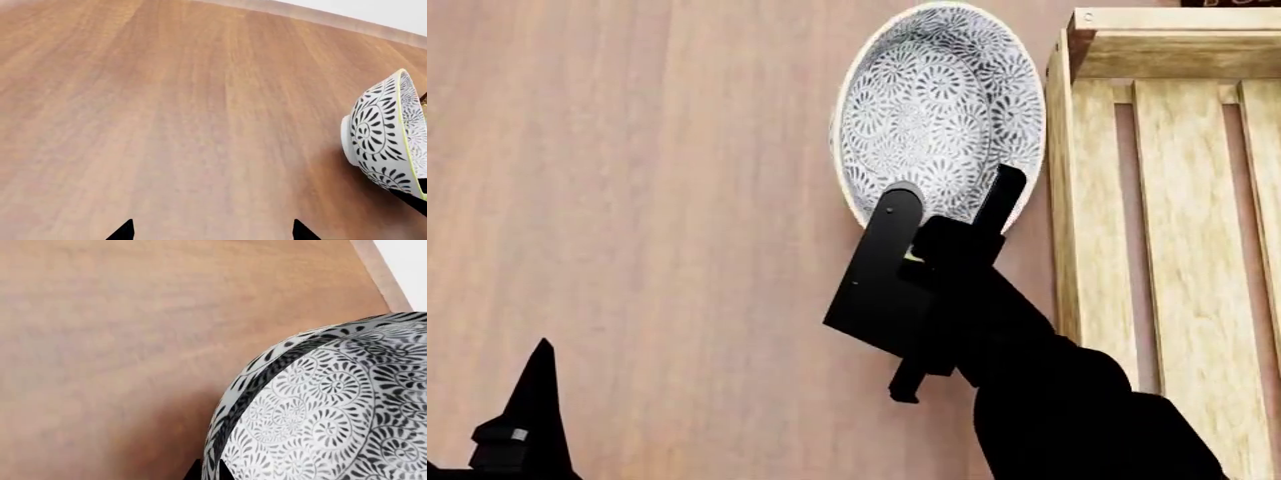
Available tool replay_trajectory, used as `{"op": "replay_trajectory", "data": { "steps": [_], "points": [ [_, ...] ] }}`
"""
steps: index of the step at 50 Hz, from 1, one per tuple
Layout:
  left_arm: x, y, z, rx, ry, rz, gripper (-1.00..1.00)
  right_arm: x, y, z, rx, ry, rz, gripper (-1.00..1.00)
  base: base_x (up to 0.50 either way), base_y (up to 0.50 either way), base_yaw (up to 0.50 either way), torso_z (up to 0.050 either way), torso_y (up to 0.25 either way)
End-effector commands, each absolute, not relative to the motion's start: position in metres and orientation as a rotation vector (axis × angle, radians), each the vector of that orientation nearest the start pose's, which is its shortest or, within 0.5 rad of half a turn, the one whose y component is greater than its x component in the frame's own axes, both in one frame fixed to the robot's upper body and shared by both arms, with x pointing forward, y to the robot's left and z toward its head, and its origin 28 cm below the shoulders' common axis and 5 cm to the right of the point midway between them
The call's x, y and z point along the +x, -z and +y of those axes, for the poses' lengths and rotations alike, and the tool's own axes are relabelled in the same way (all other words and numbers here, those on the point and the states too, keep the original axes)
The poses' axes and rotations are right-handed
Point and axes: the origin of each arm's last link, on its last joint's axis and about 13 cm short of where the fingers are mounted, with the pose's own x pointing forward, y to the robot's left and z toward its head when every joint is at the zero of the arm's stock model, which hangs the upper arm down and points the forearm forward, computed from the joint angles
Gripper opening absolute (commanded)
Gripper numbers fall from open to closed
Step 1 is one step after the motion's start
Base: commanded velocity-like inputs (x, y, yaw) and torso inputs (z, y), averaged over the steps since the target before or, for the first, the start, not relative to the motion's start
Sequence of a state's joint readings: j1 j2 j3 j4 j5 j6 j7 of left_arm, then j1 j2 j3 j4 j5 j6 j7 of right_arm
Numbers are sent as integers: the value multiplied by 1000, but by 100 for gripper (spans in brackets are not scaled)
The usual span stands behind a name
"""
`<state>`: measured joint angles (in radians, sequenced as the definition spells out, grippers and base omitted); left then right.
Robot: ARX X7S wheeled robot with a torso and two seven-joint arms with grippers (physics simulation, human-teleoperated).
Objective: Pick up the bowl on the left and put it in the tray.
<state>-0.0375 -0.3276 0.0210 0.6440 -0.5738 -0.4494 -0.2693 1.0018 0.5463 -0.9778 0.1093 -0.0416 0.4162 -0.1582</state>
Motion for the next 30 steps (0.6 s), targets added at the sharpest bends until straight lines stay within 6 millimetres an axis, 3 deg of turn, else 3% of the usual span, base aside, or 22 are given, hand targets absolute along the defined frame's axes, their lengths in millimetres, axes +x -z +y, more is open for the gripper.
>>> {"op": "replay_trajectory", "data": {
  "steps": [1, 7, 13, 30],
  "points": [
    [194, -128, 228, -187, 75, -141, 100, 351, -172, -125, -1095, -486, -78, -100, 0, 0, 0, 0, 0],
    [194, -129, 228, -183, 77, -141, 100, 348, -176, -124, -1103, -491, -79, -100, 0, 0, 0, 0, 0],
    [194, -130, 228, -183, 77, -144, 100, 342, -195, -122, -1113, -496, -116, -100, 0, 0, 0, 0, 0],
    [191, -131, 228, -185, 79, -151, 100, 295, -294, -129, -1139, -432, -268, -100, 0, 0, 0, 0, 0]
  ]
}}
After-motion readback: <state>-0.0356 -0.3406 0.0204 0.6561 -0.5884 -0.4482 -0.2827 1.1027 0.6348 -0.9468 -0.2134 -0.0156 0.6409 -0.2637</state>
